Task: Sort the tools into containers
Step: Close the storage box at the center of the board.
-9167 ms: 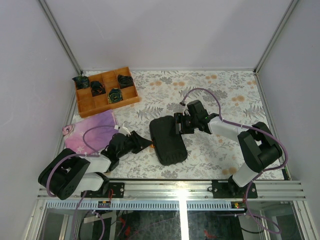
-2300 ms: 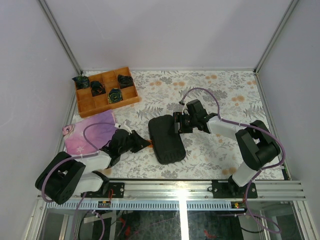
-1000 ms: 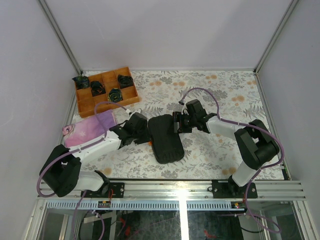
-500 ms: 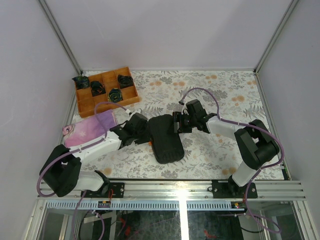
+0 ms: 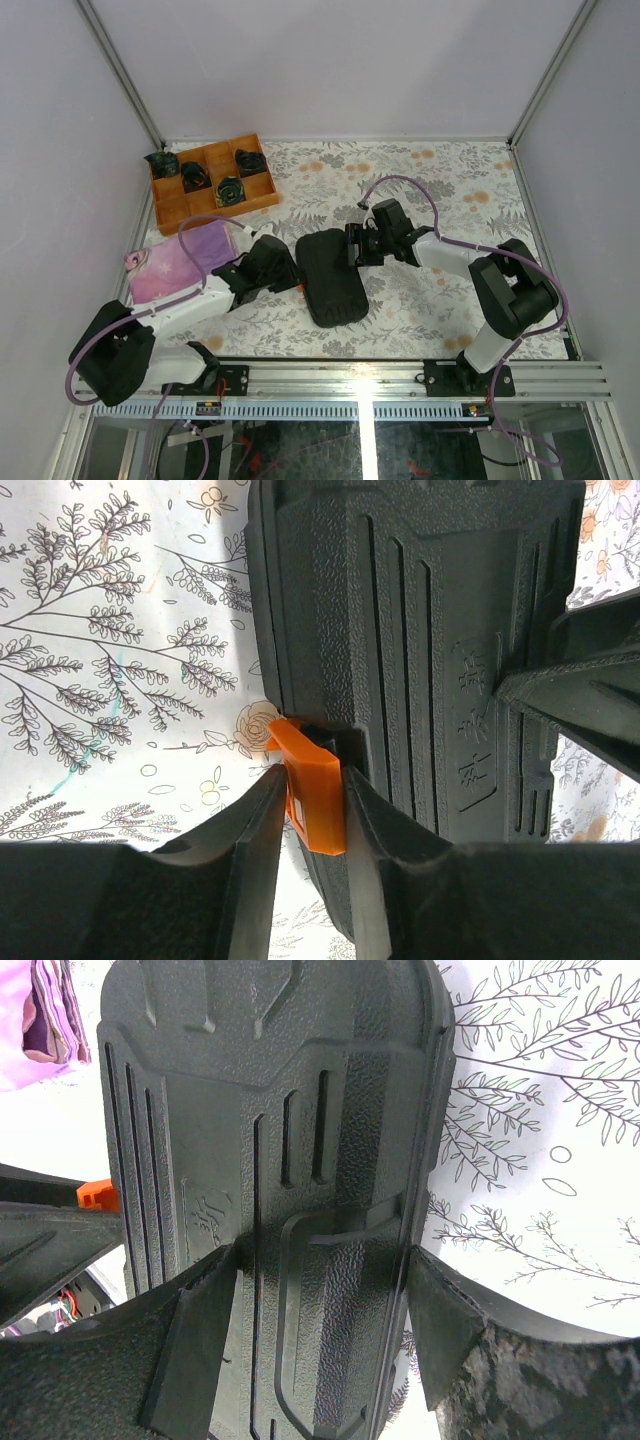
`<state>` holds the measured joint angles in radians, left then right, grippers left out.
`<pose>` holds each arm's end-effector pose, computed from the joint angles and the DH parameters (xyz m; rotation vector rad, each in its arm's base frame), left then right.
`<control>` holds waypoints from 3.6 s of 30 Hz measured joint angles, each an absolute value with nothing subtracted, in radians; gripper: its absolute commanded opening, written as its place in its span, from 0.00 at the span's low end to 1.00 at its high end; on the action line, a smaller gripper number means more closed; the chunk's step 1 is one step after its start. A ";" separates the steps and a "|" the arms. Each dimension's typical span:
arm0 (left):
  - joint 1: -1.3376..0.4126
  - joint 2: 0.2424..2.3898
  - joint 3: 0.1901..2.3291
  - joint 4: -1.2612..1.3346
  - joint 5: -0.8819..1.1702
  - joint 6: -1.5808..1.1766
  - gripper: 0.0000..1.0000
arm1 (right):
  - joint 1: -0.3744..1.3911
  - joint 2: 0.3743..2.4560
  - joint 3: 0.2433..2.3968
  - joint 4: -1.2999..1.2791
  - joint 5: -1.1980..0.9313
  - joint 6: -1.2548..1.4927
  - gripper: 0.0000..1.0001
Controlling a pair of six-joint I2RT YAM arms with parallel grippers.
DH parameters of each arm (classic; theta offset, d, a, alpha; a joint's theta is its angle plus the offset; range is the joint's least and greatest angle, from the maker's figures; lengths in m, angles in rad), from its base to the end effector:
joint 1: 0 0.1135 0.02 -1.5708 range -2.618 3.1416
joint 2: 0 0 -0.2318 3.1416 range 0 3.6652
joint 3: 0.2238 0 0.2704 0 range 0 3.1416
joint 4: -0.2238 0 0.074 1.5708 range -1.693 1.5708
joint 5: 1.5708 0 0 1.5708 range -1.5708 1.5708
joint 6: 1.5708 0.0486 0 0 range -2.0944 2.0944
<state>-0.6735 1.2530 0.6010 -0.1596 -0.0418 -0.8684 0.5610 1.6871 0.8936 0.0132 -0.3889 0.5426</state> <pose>0.2185 -0.1718 0.1325 -0.2630 2.4770 -0.6551 0.2943 0.2067 0.1142 -0.2278 2.4916 0.9635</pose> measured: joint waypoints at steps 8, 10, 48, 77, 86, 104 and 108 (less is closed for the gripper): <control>-0.673 1.225 0.564 -0.125 -0.045 -0.890 0.32 | 0.561 1.687 0.894 0.013 -0.389 0.543 0.40; -0.673 1.219 0.562 -0.123 -0.046 -0.892 0.32 | 0.561 1.688 0.895 0.012 -0.389 0.543 0.40; -0.685 1.164 0.547 -0.035 -0.041 -0.927 0.35 | 0.566 1.701 0.913 0.001 -0.394 0.541 0.40; -0.685 1.229 0.547 -0.039 -0.058 -0.923 0.69 | 0.569 1.702 0.913 0.002 -0.393 0.540 0.40; -0.683 1.282 0.553 -0.041 -0.044 -0.923 0.70 | 0.569 1.703 0.913 0.003 -0.394 0.540 0.39; -0.670 1.308 0.561 -0.034 -0.007 -0.925 0.71 | 0.569 1.705 0.913 0.006 -0.394 0.538 0.39; -0.665 1.314 0.561 -0.028 0.005 -0.931 0.72 | 0.569 1.705 0.913 0.006 -0.394 0.537 0.39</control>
